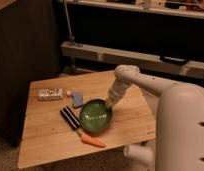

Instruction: Drag the ceramic bowl in a circle

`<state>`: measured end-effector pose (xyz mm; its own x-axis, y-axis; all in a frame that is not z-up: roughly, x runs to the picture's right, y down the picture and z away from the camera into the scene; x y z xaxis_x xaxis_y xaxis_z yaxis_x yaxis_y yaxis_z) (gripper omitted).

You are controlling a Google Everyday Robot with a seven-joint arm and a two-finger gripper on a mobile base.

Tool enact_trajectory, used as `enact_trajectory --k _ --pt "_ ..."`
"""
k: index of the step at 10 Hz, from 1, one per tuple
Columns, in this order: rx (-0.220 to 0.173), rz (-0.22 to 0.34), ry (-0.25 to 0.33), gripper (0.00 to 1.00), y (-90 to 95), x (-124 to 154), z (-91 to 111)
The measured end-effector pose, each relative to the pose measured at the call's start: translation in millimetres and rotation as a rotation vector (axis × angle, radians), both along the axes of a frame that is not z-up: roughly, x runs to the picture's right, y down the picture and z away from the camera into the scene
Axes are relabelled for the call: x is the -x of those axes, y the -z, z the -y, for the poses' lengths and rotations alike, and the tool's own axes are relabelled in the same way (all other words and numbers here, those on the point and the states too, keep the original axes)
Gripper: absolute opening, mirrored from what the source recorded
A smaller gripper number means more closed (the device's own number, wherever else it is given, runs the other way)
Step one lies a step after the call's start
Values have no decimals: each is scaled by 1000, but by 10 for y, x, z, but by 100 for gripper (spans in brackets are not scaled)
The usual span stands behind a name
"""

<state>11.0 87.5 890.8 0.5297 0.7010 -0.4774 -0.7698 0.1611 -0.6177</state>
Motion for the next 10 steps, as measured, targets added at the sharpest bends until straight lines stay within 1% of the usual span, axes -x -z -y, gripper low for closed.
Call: enact_trajectory --k 1,2,4,5,6,7,8,9,10 --pt "-10 -1 -7 0 -86 48 116" --pt "-24 -10 -19 0 -178 32 244" --pt "-67 -57 -58 0 -378 -226 657" --pt "-80 -80 -71 0 -443 -343 793" --pt "-98 -129 -97 0 -567 -566 1001" --pt "-105 -168 -120 0 -630 -775 1102" --pt "-107 -201 -139 0 -661 -993 1140" --pt "-108 -239 -162 0 -648 -1308 1139" --pt "-104 -263 -174 0 -595 -1553 1088"
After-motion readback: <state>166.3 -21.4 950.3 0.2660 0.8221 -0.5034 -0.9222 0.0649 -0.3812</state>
